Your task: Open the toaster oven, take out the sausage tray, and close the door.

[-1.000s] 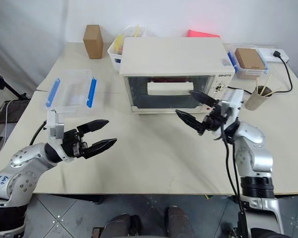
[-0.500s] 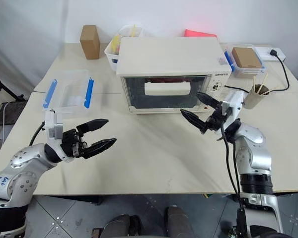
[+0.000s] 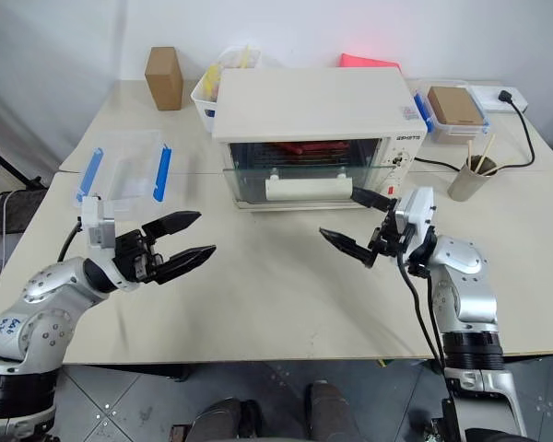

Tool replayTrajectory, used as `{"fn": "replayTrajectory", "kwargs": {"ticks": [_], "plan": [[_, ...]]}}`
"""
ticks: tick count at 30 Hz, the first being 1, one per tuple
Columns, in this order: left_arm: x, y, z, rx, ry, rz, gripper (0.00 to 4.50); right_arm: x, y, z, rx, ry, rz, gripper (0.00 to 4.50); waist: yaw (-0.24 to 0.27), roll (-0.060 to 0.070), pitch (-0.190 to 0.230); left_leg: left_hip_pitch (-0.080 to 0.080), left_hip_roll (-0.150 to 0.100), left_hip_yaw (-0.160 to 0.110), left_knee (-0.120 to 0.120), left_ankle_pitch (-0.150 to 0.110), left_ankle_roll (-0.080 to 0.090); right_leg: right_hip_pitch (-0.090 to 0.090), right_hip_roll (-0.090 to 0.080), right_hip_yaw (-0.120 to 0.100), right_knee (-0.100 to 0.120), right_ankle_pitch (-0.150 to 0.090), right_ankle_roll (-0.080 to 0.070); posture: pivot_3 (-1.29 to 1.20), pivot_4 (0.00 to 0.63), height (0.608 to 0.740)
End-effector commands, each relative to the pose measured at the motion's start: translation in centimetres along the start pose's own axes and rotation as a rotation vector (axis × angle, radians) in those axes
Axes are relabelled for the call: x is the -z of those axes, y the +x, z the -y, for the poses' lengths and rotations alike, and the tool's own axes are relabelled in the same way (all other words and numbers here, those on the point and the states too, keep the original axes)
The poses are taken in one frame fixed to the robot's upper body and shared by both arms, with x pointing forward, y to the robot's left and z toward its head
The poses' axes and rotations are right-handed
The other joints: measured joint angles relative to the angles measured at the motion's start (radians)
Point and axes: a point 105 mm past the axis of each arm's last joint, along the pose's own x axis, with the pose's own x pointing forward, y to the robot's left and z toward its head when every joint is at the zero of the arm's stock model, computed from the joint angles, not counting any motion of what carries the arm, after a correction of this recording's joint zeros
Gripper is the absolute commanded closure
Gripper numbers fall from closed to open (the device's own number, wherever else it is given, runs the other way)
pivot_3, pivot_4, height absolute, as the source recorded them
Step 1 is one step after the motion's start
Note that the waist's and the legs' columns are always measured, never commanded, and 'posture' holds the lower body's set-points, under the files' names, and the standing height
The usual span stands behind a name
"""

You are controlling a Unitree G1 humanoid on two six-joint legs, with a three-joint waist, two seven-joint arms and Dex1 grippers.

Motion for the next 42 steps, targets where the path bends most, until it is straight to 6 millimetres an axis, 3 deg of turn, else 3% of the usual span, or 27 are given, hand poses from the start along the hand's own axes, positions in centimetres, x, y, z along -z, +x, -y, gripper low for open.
{"fn": "replayTrajectory", "kwargs": {"ticks": [1, 4, 10, 12, 13, 19, 25, 28, 33, 35, 40, 42], "plan": [[-1.4, -0.7, 0.0, 0.045, 0.025, -0.007, 0.02, -0.3, 0.6, -2.3, -0.122, -0.095, -0.009, 0.0, -0.001, 0.0, 0.0, 0.0, 0.001, 0.0, 0.0, 0.0, -0.001, 0.0, 0.001, 0.0, 0.0, 0.0, 0.0, 0.0, 0.15, 0.74], [-2.5, 0.1, -2.0, 0.02, 0.074, 0.042, 0.02, -0.5, 0.9, -1.3, -0.069, -0.122, 0.003, 0.0, 0.0, 0.001, 0.001, 0.0, 0.004, 0.001, 0.003, -0.001, -0.002, 0.0, 0.004, 0.001, 0.001, 0.0, -0.001, 0.0, 0.15, 0.74], [-3.4, 3.4, -3.9, 0.032, 0.102, 0.096, 1.9, -0.3, 1.1, -1.1, -0.069, -0.133, -0.006, 0.0, 0.007, 0.001, 0.001, 0.0, 0.004, 0.002, 0.005, -0.002, -0.003, 0.0, 0.005, 0.001, 0.002, 0.0, -0.001, 0.0, 0.15, 0.74], [-3.1, 4.8, -4.2, 0.045, 0.102, 0.088, 2.52, -0.3, 1.0, -0.9, -0.058, -0.135, -0.007, 0.0, 0.007, 0.001, 0.001, -0.001, 0.004, 0.002, 0.004, -0.002, -0.003, -0.001, 0.006, 0.001, 0.001, 0.0, -0.001, 0.0, 0.15, 0.74], [-2.9, 5.2, -4.2, 0.051, 0.103, 0.083, 2.62, -0.3, 1.0, -0.9, -0.056, -0.135, -0.007, 0.0, 0.008, 0.001, 0.001, -0.001, 0.004, 0.002, 0.005, -0.002, -0.003, -0.001, 0.006, 0.001, 0.001, 0.0, -0.001, 0.0, 0.15, 0.74], [-1.5, 8.1, -4.9, 0.074, 0.106, 0.062, 4.49, -0.3, 0.4, -0.6, -0.022, -0.163, -0.021, 0.0, 0.007, 0.001, 0.001, -0.001, 0.005, 0.003, 0.007, -0.002, -0.003, -0.001, 0.006, 0.002, 0.003, 0.0, -0.001, 0.0, 0.15, 0.74], [-0.5, 9.2, -4.3, 0.144, 0.128, 0.028, 4.49, -1.0, -0.4, -0.7, 0.049, -0.192, -0.003, 0.0, 0.009, 0.001, 0.001, -0.002, 0.005, 0.002, 0.007, -0.002, -0.003, -0.001, 0.006, 0.001, 0.003, 0.0, -0.001, 0.0, 0.15, 0.74], [0.3, 9.3, -4.0, 0.177, 0.122, -0.008, 4.49, -0.6, -1.8, -1.5, 0.098, -0.175, -0.042, 0.0, 0.015, 0.001, 0.001, -0.002, 0.005, 0.002, 0.007, -0.002, -0.003, -0.001, 0.006, 0.001, 0.002, 0.0, -0.001, 0.0, 0.15, 0.74], [2.3, 9.1, -3.3, 0.248, 0.164, -0.094, 4.49, 1.8, -9.4, -4.5, 0.368, -0.087, -0.235, 0.0, 0.049, 0.001, 0.001, -0.003, 0.004, 0.0, 0.007, -0.002, -0.003, -0.001, 0.006, 0.001, 0.001, 0.0, -0.001, 0.0, 0.15, 0.74], [3.0, 8.9, -3.1, 0.255, 0.197, -0.113, 4.49, 1.7, -11.2, -4.9, 0.447, -0.067, -0.276, 0.0, 0.05, 0.001, 0.001, -0.003, 0.004, 0.002, 0.006, -0.002, -0.003, -0.001, 0.006, 0.002, 0.0, 0.0, -0.001, 0.0, 0.15, 0.74], [4.6, 8.2, -2.7, 0.244, 0.233, -0.157, 4.49, -0.7, -11.6, -3.3, 0.566, -0.078, -0.243, 0.0, 0.013, 0.0, 0.001, 0.003, 0.005, 0.005, 0.007, -0.002, -0.004, 0.002, 0.007, 0.005, 0.003, 0.001, -0.002, 0.0, 0.15, 0.74], [5.1, 7.9, -2.7, 0.229, 0.246, -0.161, 4.49, -1.3, -10.9, -3.3, 0.508, -0.063, -0.244, 0.0, 0.01, 0.0, 0.001, 0.003, 0.005, 0.004, 0.007, -0.002, -0.004, 0.002, 0.007, 0.005, 0.005, 0.001, -0.002, 0.0, 0.15, 0.74]]}}
